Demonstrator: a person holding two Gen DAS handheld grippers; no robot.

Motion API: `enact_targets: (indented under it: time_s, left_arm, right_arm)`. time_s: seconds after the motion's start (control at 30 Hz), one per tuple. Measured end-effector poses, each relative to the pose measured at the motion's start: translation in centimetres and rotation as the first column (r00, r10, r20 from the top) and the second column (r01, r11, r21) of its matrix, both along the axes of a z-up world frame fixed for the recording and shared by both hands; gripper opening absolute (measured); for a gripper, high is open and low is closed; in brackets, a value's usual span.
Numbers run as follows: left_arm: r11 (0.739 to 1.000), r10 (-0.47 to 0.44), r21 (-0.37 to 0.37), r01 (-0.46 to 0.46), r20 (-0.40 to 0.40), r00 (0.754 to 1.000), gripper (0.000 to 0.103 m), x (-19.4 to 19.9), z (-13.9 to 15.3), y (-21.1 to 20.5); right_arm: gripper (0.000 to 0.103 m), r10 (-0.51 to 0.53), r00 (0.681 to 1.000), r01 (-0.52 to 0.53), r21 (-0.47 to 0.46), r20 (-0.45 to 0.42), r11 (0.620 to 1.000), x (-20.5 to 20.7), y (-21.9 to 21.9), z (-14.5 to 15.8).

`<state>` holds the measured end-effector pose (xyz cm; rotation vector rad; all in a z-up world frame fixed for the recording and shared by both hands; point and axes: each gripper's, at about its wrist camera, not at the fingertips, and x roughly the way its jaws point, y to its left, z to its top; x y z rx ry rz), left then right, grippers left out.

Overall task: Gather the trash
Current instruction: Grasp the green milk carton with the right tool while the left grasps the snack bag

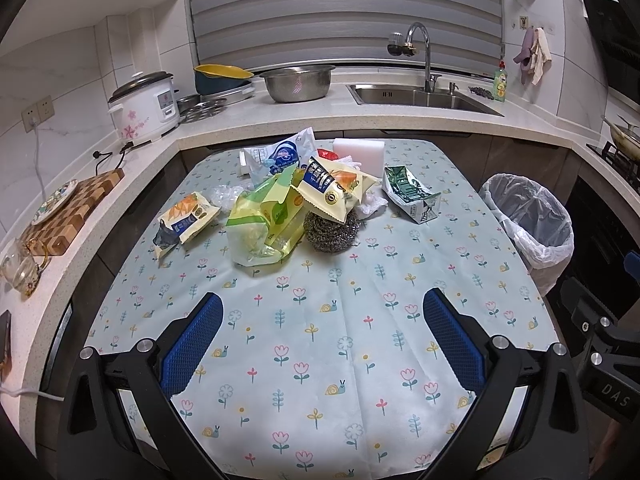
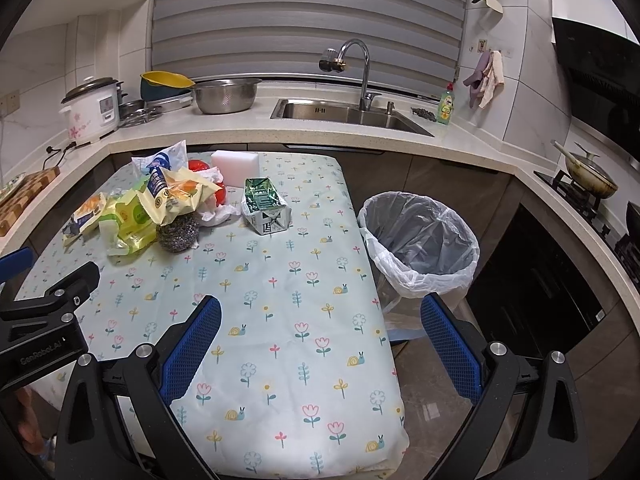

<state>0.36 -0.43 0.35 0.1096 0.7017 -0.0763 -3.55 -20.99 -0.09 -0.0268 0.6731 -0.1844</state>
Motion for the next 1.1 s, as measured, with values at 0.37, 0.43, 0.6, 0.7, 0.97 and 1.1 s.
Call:
enact_targets:
  time_s: [0.37,0.43,0.6,0.7,0.97,1.1]
  left_arm:
    - [0.999,0.045,-0.027,-0.045,0.005,0.999,0.096,2.2,-0.8,2.0]
    - [0.998,0.06,-0.036,-0.06,0.004,0.998,0.096,2.8,-0.9,2.6]
    - [0.996,0.078,-0.037,-0.078,-0.009,0.997,0.096,4.3,-1.4,4.2]
    - [0.994,0.106,-0.034,-0.107,-0.032,0.994,0.096,5.8,-1.9,6.0]
    - [0.979,0.199,-0.041,-0.201,-0.053,0.979,0.096,10.2,-2.5,11.3]
    - [0.984,0.168,-0.046,-0.171,-0.07,0.983,0.096,11.6,-2.8,11.1]
  right_arm:
    - [0.096,-0.024,1.0,0.024,0.039,0.001,0.999,2.6,-0.5,-0.6]
    - [0.096,-0.025,1.0,0.026,0.061,-0.005,0.998,3.2,-0.5,-0.7]
    - [0.096,-0.02,1.0,0.021,0.074,-0.013,0.997,5.0,-0.1,-1.1]
    - [0.096,-0.009,1.0,0.011,0.062,-0.025,0.998,6.5,0.6,-1.5]
    - [0.096,0.018,0.998,-0.012,0.079,-0.068,0.997,11.4,2.6,-3.2]
    - [0.096,0.034,0.997,-0.03,0.053,-0.076,0.998,13.8,4.1,-3.7]
